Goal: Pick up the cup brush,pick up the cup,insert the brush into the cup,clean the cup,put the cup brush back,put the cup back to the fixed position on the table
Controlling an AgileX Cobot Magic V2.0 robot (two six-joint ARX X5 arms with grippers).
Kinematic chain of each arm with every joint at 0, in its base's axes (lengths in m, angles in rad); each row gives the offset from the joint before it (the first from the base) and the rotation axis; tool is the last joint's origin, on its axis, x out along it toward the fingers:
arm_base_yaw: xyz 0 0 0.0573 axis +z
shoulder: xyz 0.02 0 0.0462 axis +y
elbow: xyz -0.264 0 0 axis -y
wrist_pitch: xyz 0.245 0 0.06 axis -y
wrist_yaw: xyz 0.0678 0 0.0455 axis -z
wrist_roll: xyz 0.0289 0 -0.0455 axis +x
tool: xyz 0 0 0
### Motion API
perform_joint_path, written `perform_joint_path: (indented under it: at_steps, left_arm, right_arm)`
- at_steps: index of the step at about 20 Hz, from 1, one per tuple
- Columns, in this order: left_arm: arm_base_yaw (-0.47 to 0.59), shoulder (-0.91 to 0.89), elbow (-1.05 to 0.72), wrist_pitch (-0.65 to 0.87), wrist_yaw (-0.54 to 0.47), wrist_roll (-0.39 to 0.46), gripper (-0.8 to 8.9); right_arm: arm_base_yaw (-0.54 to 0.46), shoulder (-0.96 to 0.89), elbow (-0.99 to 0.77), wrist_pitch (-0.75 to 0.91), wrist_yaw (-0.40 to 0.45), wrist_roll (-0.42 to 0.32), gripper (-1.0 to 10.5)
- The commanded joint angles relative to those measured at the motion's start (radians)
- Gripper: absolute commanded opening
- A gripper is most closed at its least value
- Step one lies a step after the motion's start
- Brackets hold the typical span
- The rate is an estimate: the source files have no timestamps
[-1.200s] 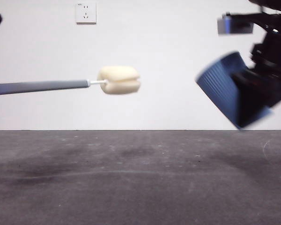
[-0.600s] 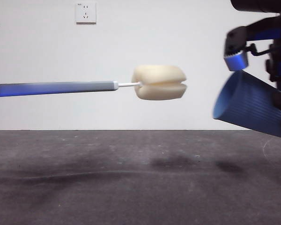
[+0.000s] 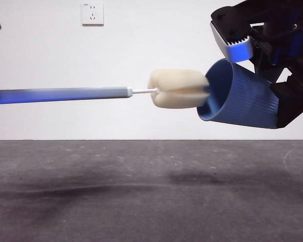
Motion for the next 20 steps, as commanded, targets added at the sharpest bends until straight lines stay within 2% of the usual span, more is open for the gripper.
perform_joint_path:
  at_steps: [1,8,13,16,20]
  left_arm:
    - [-0.032,0.012,0.002,-0.019,0.006,0.006,-0.08]
    - [-0.062,0.097,0.002,0.040,0.010,-0.082,-0.08]
    - [-0.069,0.178,0.013,0.174,0.104,-0.148,-0.08]
    - [-0.082,0.222,0.069,0.182,0.111,-0.166,-0.08]
    - [-0.094,0.233,0.103,0.153,0.101,-0.176,-0.08]
  right_arm:
    - [0.012,0.018,0.000,0.009,0.043,-0.026,-0.2]
    - [0.074,0.051,0.000,0.011,0.070,-0.025,-0.2]
    - [0.125,0.056,0.000,0.017,0.070,-0.034,-0.2]
    - [0.153,0.061,0.000,0.024,0.069,-0.044,-0.2]
    - [0.169,0.063,0.000,0.024,0.086,-0.021,-0.2]
